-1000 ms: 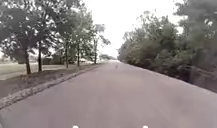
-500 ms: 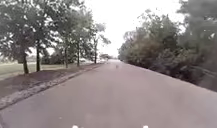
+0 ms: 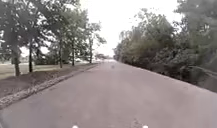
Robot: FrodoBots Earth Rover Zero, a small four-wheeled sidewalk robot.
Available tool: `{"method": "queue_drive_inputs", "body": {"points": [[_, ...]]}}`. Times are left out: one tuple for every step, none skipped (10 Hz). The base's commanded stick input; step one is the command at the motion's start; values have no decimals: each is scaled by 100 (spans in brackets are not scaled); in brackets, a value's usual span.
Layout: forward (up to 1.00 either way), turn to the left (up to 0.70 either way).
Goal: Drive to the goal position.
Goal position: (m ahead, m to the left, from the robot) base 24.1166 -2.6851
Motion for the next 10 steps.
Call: {"method": "queue_drive_inputs", "body": {"points": [[70,0],[70,0],[70,0],[70,0],[70,0],[70,0],[70,0],[70,0],[70,10],[70,35]]}}
